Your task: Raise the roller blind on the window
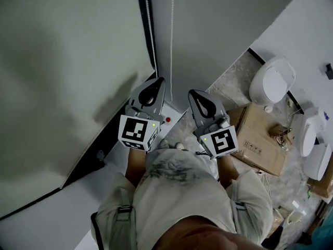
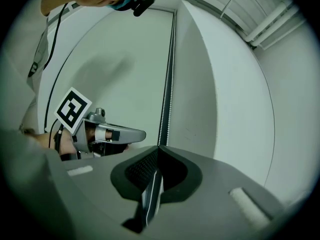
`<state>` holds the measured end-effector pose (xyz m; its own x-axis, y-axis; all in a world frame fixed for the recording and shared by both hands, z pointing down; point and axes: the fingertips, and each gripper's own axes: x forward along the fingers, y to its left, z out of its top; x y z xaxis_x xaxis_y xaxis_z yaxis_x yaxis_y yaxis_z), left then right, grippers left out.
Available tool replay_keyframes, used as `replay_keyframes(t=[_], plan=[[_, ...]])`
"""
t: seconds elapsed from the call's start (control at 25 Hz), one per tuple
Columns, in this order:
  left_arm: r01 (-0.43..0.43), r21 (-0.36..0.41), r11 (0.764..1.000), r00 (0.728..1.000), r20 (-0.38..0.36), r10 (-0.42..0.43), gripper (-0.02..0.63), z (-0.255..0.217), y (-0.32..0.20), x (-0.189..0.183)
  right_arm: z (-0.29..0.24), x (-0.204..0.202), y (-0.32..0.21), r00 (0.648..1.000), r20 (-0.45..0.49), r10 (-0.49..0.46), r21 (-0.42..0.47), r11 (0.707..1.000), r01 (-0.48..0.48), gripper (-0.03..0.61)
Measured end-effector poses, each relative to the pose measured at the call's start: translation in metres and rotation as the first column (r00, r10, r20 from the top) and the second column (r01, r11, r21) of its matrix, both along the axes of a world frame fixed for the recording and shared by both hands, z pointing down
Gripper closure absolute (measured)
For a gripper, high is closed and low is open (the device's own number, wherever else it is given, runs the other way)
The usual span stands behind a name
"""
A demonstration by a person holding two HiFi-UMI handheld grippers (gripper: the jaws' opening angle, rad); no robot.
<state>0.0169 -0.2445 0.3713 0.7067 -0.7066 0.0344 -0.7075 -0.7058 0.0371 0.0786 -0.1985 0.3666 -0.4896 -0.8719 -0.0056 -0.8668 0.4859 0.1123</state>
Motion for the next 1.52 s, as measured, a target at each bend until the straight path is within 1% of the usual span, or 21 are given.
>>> replay_keyframes(t=[0.16,0.6,0.84,1.52], plan=[[-0.009,0.0,1.0,1.0,0.001,0.009,0.606,0.0,-0.007,0.002,0.0,0.0,-0.001,1.0,-0.008,0.006,-0.001,1.0,-0.006,0.568],[-0.05,0.01,0.999,0.999,0.01,0.05,0.56,-0.002,-0.019,0.013,0.0,0.004,0.0,0.999,-0.015,0.036,-0.008,0.999,-0.036,0.568],[-0.067,0.015,0.998,0.998,0.013,0.067,0.546,0.001,-0.026,0.023,0.004,0.008,0.001,0.998,-0.022,0.054,-0.01,0.998,-0.054,0.568],[-0.049,-0.027,0.998,0.999,0.007,0.049,0.514,0.02,-0.051,0.025,0.013,0.014,0.001,0.993,-0.041,0.106,-0.027,0.994,-0.108,0.568]])
